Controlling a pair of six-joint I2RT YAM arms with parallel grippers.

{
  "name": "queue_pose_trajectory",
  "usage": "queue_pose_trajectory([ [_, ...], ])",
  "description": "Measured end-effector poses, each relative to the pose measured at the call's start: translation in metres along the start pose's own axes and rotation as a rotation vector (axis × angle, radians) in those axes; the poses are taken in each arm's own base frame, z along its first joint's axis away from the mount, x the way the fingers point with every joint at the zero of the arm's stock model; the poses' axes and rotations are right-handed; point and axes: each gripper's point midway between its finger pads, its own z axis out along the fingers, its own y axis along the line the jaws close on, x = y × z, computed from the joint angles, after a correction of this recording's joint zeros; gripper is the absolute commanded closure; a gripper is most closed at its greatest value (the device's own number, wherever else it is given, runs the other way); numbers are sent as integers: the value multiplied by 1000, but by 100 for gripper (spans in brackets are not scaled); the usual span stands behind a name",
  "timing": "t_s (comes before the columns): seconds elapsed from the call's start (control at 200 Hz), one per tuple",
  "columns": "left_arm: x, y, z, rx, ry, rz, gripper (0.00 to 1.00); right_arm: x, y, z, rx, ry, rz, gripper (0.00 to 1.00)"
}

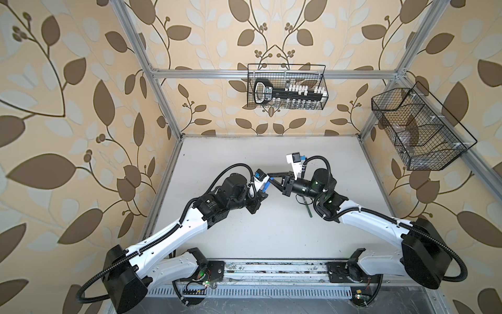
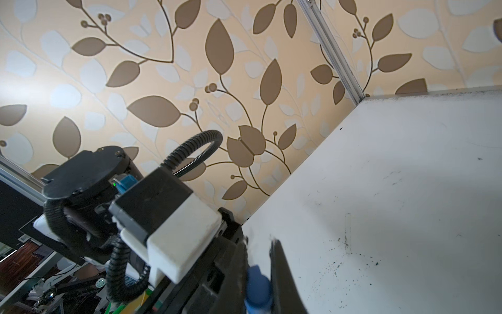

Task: Insert the pens into the pen caps

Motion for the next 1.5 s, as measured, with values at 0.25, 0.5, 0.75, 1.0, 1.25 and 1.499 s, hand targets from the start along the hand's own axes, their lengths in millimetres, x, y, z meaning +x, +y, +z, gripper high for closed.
queue_pose_trajectory([
  [0.25, -26, -19, 16, 134, -59, -57, 100, -29, -5, -24, 31, -22, 9, 100],
  [0.5, -9, -21, 38, 187, -44, -203, 91, -17, -34, -26, 51, 70, 100, 100],
  [0.75, -12, 2, 45, 132, -120, -307, 70, 27, -88, -23, 118, 186, 286, 100],
  [1.0, -13, 8, 49, 120, -127, -330, 60, 33, -114, -25, 146, 186, 366, 100],
  [1.25, 8, 8, 44, 100, -69, -363, 53, 21, -123, -30, 150, 153, 370, 100],
  [1.499, 16, 4, 42, 119, -37, -375, 55, 20, -122, -29, 144, 156, 363, 100],
])
